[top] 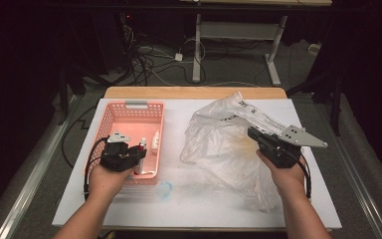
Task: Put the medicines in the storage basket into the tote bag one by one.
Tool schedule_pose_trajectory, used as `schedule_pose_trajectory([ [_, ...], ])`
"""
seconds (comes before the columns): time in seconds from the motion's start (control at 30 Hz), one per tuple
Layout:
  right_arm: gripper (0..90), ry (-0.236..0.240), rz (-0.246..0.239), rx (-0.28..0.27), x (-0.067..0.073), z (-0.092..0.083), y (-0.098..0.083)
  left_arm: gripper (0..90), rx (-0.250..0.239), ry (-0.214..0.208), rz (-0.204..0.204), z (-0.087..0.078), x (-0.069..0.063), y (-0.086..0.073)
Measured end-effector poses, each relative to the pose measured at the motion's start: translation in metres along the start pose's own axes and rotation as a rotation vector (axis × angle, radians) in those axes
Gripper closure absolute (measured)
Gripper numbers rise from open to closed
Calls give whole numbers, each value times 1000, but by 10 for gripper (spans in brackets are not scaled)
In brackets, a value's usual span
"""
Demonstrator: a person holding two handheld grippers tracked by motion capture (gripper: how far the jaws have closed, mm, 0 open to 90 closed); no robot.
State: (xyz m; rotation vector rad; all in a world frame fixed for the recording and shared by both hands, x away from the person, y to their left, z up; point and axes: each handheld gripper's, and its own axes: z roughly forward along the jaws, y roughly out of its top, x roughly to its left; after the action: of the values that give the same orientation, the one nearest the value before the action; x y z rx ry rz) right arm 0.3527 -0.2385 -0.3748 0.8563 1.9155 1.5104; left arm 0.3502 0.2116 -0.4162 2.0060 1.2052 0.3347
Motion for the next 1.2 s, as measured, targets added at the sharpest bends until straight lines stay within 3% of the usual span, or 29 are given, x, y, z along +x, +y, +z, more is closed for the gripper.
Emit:
schedule_pose_trajectory([
  [0.07, 900, 0, -1, 2, 0, 0, 0, 659, -35, 10, 9, -2, -2, -3],
  [0.17, 900, 2, -3, 5, 1, 2, -1, 659, -50, 19, 41, -5, -6, -4],
  [0.3, 900, 8, -6, 15, 3, 3, -2, 660, -63, 7, 45, -3, -10, -7],
  [0.53, 900, 14, -3, 23, 4, 5, -4, 659, -97, 6, 87, -4, -15, -7],
  [0.83, 900, 16, -3, 24, 4, 5, -5, 660, -129, -26, 68, -11, -10, -10],
  [1.2, 900, 9, -6, 5, 2, 0, -1, 660, -210, -41, 55, -27, -12, -5],
])
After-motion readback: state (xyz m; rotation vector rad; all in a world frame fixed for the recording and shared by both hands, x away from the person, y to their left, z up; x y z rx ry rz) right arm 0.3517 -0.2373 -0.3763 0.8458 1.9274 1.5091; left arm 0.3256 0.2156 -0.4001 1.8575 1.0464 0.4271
